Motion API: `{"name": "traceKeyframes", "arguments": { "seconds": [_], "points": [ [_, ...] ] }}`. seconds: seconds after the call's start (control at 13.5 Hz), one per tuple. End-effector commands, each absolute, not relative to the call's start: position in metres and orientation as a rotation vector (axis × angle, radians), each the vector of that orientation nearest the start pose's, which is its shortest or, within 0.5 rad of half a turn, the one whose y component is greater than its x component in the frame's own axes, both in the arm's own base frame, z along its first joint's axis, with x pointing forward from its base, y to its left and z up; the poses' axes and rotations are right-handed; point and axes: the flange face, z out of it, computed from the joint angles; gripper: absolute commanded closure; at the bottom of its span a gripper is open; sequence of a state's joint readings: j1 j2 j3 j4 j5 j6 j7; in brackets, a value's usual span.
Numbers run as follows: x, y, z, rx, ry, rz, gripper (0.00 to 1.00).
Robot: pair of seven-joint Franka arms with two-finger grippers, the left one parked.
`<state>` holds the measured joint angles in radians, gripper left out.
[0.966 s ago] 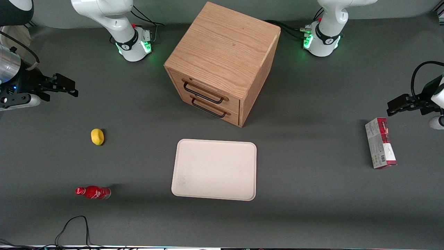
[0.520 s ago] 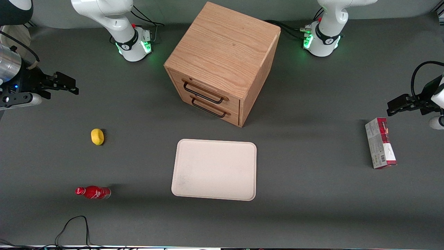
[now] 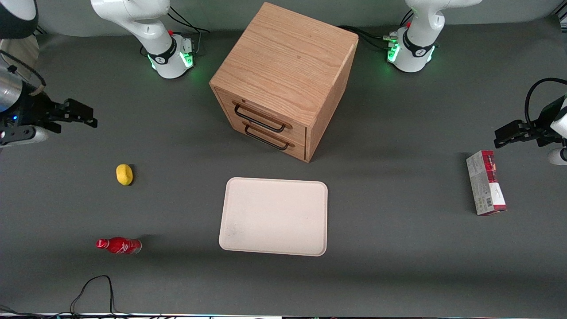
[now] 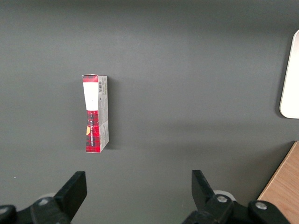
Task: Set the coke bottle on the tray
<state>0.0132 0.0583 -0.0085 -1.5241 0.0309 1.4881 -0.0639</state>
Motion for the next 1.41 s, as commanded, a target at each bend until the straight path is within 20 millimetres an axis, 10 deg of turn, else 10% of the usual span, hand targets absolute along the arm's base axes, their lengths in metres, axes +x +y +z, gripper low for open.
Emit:
{"name": "traceKeyframes", "arguments": {
  "seconds": [0.0, 0.37, 0.89, 1.34],
  "points": [
    [0.627, -0.041, 0.587, -3.100, -0.087, 0.143, 0.00],
    [0.708, -0.096, 0.528, -3.118, -0.094, 0.092, 0.00],
    [0.718, -0.091, 0.508, -3.118, -0.118, 0.087, 0.00],
    [0.739, -0.065, 0.440, -3.125, -0.182, 0.083, 0.00]
  ]
}}
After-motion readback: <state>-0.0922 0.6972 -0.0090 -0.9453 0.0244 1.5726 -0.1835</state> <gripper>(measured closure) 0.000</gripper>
